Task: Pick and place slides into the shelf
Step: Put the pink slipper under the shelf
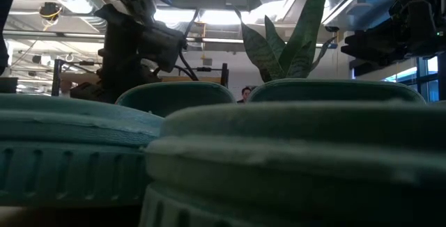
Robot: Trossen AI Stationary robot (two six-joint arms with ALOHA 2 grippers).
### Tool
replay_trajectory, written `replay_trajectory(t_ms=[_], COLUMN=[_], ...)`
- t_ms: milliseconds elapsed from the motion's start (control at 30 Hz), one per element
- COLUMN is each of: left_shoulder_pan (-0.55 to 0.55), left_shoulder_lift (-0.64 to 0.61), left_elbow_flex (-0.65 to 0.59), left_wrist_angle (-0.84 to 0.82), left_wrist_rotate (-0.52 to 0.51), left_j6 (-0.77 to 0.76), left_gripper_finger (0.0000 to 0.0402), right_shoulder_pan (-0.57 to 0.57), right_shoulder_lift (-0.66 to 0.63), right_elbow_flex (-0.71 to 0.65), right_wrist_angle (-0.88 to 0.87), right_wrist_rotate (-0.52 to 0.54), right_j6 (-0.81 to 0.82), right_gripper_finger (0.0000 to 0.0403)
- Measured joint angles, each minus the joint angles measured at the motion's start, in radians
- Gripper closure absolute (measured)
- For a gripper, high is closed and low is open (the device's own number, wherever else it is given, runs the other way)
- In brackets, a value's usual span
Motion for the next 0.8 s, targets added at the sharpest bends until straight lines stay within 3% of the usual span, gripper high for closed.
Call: replay_trajectory(t_ms=[267, 800], left_shoulder_pan=[0.0, -0.029], left_shoulder_lift=[-0.001, -0.006], left_elbow_flex=[0.077, 0.124], left_wrist_angle=[-0.061, -0.273], left_wrist_rotate=[0.062, 0.326], left_j6=[-0.033, -0.129], left_gripper_finger=[0.0213, 0.0212], right_shoulder_pan=[0.0, 0.0], right_shoulder_lift=[0.0, 0.0], right_elbow_flex=[0.0, 0.0], right_wrist_angle=[0.0, 0.0], right_wrist_rotate=[0.0, 0.0], right_j6=[-0.001, -0.001], right_gripper_finger=[0.0182, 0.0182])
